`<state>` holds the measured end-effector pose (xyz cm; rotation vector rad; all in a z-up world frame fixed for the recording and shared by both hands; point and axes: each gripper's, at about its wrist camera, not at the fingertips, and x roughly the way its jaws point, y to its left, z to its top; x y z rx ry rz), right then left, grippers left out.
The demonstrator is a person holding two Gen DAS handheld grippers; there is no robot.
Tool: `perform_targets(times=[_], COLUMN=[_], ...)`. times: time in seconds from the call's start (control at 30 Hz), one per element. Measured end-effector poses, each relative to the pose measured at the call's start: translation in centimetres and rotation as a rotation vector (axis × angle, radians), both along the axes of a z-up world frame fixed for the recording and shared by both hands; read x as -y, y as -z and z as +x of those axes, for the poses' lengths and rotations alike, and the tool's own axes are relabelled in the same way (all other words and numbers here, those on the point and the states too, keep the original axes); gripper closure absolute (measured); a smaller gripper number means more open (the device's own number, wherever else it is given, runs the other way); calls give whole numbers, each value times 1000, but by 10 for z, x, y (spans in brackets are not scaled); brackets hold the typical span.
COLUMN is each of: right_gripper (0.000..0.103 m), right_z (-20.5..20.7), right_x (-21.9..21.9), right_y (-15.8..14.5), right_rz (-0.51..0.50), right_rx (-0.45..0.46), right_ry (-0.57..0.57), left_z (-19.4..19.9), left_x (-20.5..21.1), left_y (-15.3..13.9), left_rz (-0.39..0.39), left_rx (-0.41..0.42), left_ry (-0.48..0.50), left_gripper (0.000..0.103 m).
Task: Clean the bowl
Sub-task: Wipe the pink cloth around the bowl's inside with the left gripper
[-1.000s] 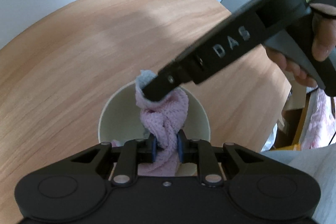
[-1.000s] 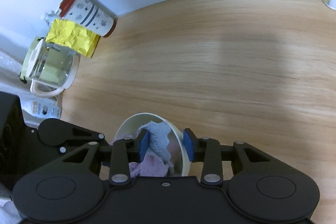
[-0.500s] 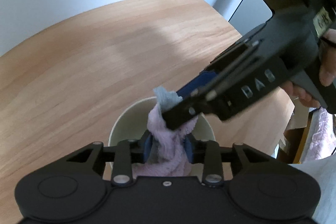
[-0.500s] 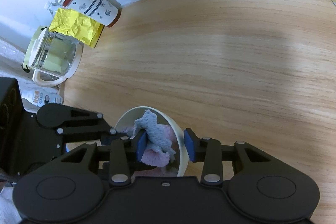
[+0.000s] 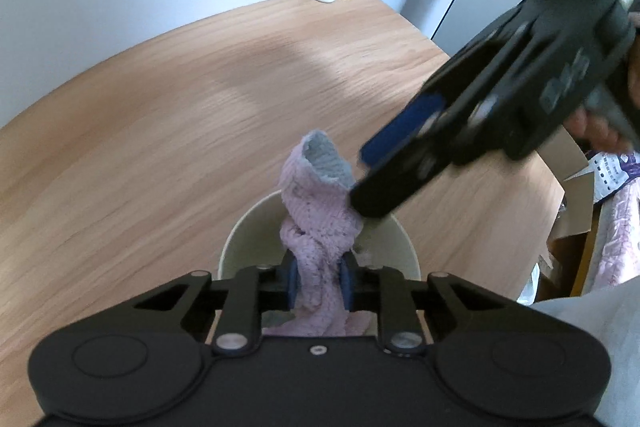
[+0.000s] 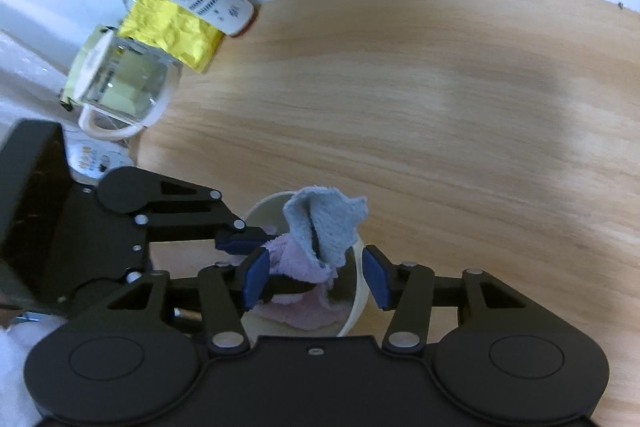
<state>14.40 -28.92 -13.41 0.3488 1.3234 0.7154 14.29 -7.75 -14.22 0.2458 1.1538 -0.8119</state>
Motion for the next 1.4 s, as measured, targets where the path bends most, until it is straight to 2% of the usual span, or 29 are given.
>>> perform_targets(times=[0.13,0.27,0.33,0.4,0.43,0.73,0.97,1.07,1.17,1.23,1.27,1.3,1.37,1.4], right_gripper=[46,46,49,61,61,63,61,61,65,73,82,87,95,95], right_z=[-5,-8,-7,-4,-2,1,-12,-12,-16,-18,-19,-19,-20,-21], right_x=[16,11,4,-1,-3,-23,-25,-24,-25,-28,-28,-28,-28,-28], right_y=[-11,1,12,25,30,43,47,47,42,42,43,44,48,48], right_rz=[-3,-51,-87,-98,-101,-188,-219,-192,-177,-192,-189,-188,-204,-206], right_rx=[31,8,6,-22,-37,6,94,63,92,92,80,67,56,58], right_ry=[-2,-10,14,37,43,48,108,155,154,123,119,115,112,113], left_z=[-2,-2,-2,-3,-3,-7,-6,-5,-5,-6,-7,-8,-9,-9], left_x=[-6,-3,-1,0,0,4,3,3,5,7,8,9,12,14], left_y=[-7,-8,-5,-3,-2,7,11,13,14,14,15,16,19,20], left_rz=[14,34,39,41,42,50,53,53,56,59,64,71,84,90], left_rx=[-3,-4,-9,-14,-17,-43,-62,-76,-85,-85,-85,-87,-84,-86], left_ry=[-7,7,12,17,19,35,18,7,2,6,8,11,16,18], left_gripper=[84,84,84,84,84,83,83,83,83,83,83,83,83,83])
